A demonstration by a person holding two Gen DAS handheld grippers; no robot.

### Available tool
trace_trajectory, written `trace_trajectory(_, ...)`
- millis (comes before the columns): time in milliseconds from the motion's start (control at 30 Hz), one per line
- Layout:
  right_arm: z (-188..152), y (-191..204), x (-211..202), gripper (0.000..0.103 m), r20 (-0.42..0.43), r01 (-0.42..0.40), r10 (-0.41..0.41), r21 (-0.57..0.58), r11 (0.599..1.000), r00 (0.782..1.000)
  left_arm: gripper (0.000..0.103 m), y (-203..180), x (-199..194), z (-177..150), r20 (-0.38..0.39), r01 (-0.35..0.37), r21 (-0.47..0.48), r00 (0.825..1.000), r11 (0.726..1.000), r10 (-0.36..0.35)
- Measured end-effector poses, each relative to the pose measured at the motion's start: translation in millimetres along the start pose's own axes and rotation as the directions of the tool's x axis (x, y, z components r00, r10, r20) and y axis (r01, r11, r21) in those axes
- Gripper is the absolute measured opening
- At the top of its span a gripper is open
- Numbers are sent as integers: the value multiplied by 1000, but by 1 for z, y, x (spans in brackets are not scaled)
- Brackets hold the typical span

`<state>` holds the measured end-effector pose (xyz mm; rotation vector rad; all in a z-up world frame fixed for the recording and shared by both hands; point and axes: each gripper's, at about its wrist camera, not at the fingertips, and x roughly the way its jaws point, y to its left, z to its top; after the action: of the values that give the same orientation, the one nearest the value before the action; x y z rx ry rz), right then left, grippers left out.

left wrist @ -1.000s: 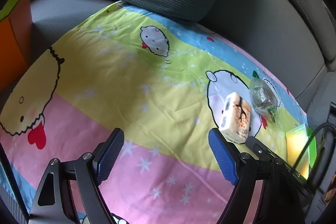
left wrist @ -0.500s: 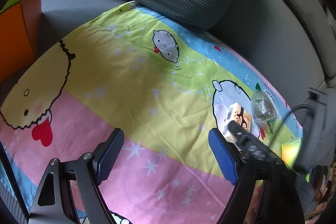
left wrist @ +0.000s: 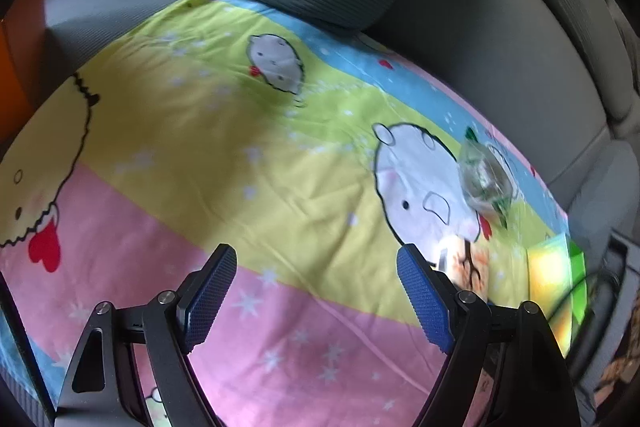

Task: Organize objects
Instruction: 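Close the right tool on the tan tissue pack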

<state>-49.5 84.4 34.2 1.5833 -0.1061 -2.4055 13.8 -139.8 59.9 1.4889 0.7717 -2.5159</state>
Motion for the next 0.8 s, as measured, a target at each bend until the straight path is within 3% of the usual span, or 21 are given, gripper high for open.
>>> trace_trajectory(267, -26, -34, -31, 56, -27, -51, 54, 88, 995, 998, 83, -36, 9, -12, -40, 41, 99, 999, 994, -37)
trace_trajectory(367, -27, -46, -46, 61, 32, -88, 84, 132, 987, 996, 83, -53, 14, -18, -66, 58, 149, 997, 987, -49)
trace_trajectory(500, -24, -61, -59, 61, 92, -120, 107, 157, 980, 990, 83, -74, 22, -31, -136, 121, 212, 986, 970, -94)
trace_trajectory(533, -24, -65, -61, 60, 102, -127, 111, 164, 978, 989, 83, -79, 23, -34, -153, 145, 222, 982, 964, -113)
trace_trajectory(600, -23, -73, -65, 36, 122, -153, 133, 178, 972, 984, 83, -88, 23, -40, -172, 184, 237, 974, 954, -145)
trace_trajectory(633, -23, -76, -67, 33, 122, -167, 146, 187, 968, 982, 83, -93, 23, -43, -184, 202, 249, 970, 947, -159)
trace_trajectory(800, -24, -89, -69, 33, 125, -243, 218, 237, 941, 968, 83, -118, 29, -60, -242, 242, 314, 955, 918, -169)
